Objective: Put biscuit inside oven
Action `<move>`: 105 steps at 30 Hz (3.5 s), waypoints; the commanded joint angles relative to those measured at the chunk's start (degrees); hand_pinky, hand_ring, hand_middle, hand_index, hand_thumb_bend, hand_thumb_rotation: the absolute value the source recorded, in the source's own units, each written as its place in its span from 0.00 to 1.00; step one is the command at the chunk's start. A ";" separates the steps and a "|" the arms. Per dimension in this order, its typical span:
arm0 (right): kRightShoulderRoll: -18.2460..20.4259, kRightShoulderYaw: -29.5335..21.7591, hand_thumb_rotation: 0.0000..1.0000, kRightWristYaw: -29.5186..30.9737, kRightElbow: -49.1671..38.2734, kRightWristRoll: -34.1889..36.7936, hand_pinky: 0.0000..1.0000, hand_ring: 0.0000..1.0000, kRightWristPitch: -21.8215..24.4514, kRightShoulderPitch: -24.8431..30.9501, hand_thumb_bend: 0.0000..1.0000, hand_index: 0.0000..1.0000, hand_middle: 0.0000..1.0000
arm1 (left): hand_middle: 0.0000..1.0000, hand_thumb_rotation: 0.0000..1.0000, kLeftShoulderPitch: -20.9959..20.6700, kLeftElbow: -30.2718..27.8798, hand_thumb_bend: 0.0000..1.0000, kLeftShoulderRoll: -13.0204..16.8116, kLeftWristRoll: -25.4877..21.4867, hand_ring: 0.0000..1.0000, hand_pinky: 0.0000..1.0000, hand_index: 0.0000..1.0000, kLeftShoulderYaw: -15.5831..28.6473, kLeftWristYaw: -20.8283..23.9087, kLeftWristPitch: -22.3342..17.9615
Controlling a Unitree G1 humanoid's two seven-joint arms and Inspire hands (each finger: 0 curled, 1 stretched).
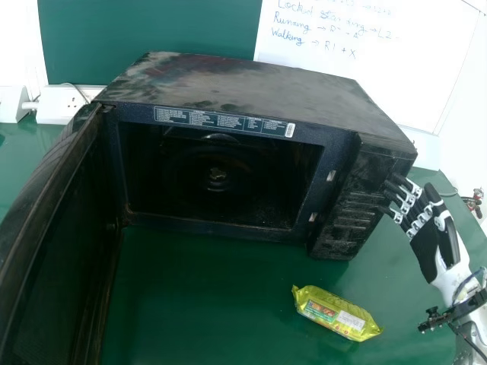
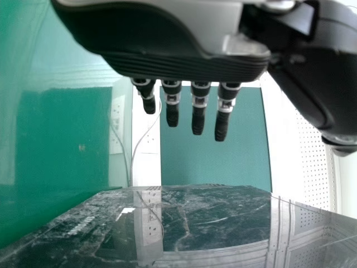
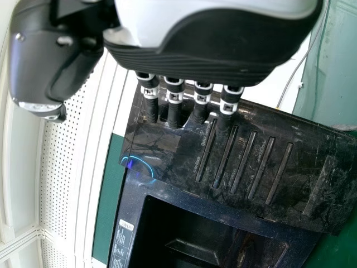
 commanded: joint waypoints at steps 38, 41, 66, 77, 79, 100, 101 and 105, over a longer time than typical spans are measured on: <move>-12.91 2.43 0.93 3.76 -7.15 -25.95 0.91 0.93 -25.64 8.12 0.78 0.96 0.96 | 0.87 1.00 1.18 -1.04 1.00 -0.69 0.59 0.83 0.84 0.86 -1.24 0.55 -0.73; -14.65 2.70 0.92 3.18 -10.09 -30.74 0.91 0.93 -25.44 8.93 0.78 0.96 0.96 | 0.85 1.00 1.24 -1.15 1.00 -0.76 0.59 0.79 0.78 0.84 -1.29 0.60 -0.70; -34.32 9.71 0.91 16.23 -14.37 -40.22 0.92 0.93 -28.35 8.27 0.77 0.97 0.96 | 0.86 1.00 1.94 -2.80 1.00 -1.44 1.11 0.81 0.77 0.87 -2.34 0.77 -1.05; -34.90 13.95 0.93 17.30 -14.83 -44.54 0.90 0.93 -27.86 9.81 0.77 0.97 0.97 | 0.84 1.00 3.34 -4.87 1.00 -2.20 1.99 0.80 0.71 0.83 -2.79 1.64 -0.65; -34.49 14.71 0.93 16.96 -14.89 -46.00 0.91 0.94 -27.30 10.10 0.77 0.97 0.97 | 0.85 1.00 3.42 -4.63 1.00 -2.14 1.90 0.80 0.72 0.84 -2.72 1.36 -0.90; -33.88 18.37 0.91 12.00 -13.88 -51.28 0.91 0.94 -24.04 9.49 0.78 0.97 0.97 | 0.84 1.00 3.44 -4.00 1.00 -1.77 1.45 0.81 0.73 0.84 -2.64 1.44 -0.59; -33.82 17.97 0.91 11.65 -13.78 -51.08 0.91 0.94 -24.23 9.56 0.79 0.97 0.97 | 0.85 1.00 3.37 -3.96 1.00 -1.77 1.71 0.81 0.73 0.84 -2.58 1.55 -0.65; -33.91 16.95 0.92 11.22 -13.87 -51.13 0.91 0.94 -24.00 9.65 0.78 0.97 0.97 | 0.84 1.00 3.08 -3.68 1.00 -1.78 1.57 0.81 0.74 0.84 -2.64 1.40 -0.90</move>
